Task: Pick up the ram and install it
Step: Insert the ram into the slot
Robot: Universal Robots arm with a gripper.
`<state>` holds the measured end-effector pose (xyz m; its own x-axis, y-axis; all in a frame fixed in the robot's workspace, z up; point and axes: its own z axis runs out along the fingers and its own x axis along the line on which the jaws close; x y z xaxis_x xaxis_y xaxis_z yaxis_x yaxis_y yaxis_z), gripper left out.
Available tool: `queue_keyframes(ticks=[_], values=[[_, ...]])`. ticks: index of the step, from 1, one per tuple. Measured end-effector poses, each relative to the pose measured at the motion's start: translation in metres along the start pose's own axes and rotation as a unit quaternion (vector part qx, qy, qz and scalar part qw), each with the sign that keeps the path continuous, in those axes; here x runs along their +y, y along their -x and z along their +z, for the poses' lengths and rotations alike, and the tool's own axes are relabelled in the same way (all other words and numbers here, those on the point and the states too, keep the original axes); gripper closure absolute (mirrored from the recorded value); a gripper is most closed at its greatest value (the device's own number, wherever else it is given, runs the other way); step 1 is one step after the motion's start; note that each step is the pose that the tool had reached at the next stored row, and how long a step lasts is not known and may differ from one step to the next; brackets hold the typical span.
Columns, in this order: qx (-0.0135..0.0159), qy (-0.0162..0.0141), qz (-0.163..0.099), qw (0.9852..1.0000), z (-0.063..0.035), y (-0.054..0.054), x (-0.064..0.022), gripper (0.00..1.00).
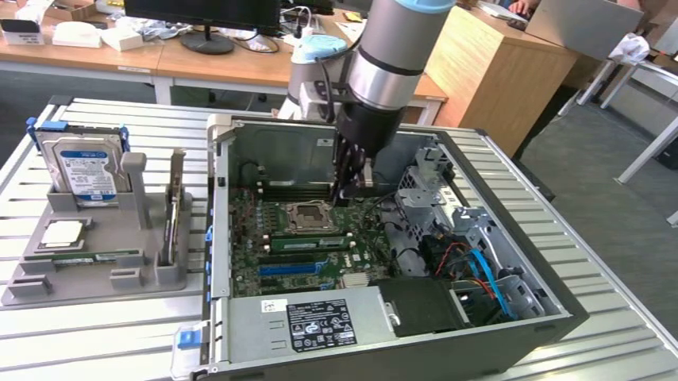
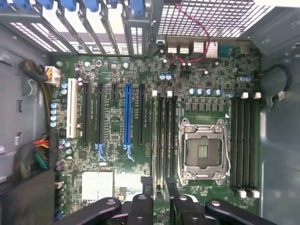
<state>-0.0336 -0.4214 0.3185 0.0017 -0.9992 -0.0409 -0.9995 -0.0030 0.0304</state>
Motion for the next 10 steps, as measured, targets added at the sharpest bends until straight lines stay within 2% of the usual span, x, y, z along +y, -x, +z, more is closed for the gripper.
queue_keyframes(ticks=[5, 8, 10], values=[[0.0, 0.0, 0.0, 1.0, -0.0135, 0.001, 0.0004, 0.75], [0.0, 0.0, 0.0, 1.0, -0.0421, 0.002, 0.0013, 0.75], [0.0, 0.0, 0.0, 1.0, -0.043, 0.002, 0.0013, 0.75]])
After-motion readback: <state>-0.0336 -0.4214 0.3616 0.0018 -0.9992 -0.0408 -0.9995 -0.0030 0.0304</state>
